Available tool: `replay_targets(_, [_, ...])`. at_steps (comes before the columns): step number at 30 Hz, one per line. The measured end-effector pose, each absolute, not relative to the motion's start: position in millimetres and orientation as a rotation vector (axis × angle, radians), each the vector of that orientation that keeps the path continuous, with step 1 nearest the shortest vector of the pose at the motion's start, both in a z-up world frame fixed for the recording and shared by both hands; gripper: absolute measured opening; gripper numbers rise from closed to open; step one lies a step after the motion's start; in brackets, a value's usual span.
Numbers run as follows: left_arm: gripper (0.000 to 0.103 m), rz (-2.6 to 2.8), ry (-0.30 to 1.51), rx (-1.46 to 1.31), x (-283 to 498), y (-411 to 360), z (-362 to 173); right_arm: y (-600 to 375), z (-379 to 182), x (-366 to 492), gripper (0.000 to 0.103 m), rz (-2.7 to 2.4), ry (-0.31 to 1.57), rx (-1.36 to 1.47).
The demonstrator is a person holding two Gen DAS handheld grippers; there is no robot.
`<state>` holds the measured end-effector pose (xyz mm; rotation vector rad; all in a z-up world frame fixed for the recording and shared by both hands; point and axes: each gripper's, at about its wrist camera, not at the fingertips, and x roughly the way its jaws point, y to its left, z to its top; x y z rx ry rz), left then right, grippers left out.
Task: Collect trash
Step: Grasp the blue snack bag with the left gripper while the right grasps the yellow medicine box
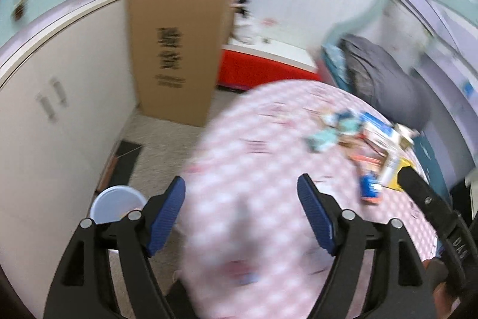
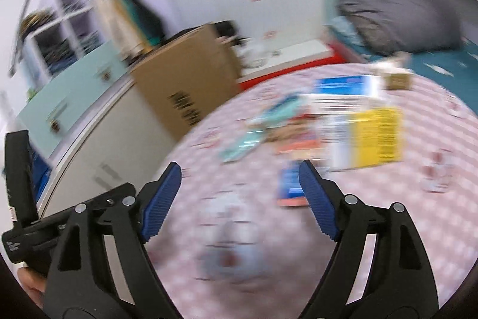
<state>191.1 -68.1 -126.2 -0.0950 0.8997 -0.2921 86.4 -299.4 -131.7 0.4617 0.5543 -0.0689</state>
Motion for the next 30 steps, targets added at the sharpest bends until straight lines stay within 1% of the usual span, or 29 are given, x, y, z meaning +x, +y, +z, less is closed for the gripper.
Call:
replay_targets(4, [0.076, -0.420, 0.900, 0.011, 184, -150, -128, -354, -149, 65, 0.080, -0.159, 0.551, 0.537])
replay_targets(9, [0.076, -0.505, 0.911, 0.142, 178, -216, -144, -400, -168, 47, 0.080, -0.233, 0.550, 0.611])
replay_targets(15, [0.076, -0.510, 0.911, 0.268, 184, -260, -167, -424, -180, 39, 0.082, -0.250, 0.553, 0.645])
replay_targets(19, [0.075, -0.486, 0.918, 0.311, 191, -272, -179, -424, -182, 49, 0.087, -0.240, 0.572, 0.617])
replay_targets(20, [0.071, -0.486, 0.918, 0.314, 193, -271, -179, -424, -182, 55, 0.088, -0.240, 0.583, 0.598])
replay_targets(21, [0.052, -0.488, 0.919, 0.308, 197, -271, -181, -423, -181, 59, 0.089, -0.244, 0.591, 0.583])
replay_targets(22, [0.039, -0.510, 0.940, 0.277, 200, -268, -183, -421, -181, 65, 0.092, -0.248, 0.607, 0.561])
replay_targets(23, [0.032, -0.523, 0.946, 0.252, 201, -266, -182, -419, -180, 70, 0.095, -0.252, 0.618, 0.544])
replay_targets(25, [0.024, -0.532, 0.945, 0.217, 202, -258, -181, -412, -180, 80, 0.097, -0.255, 0.637, 0.497])
replay_targets(30, [0.017, -0.502, 0.920, 0.151, 200, -231, -173, -392, -180, 101, 0.097, -0.250, 0.670, 0.408])
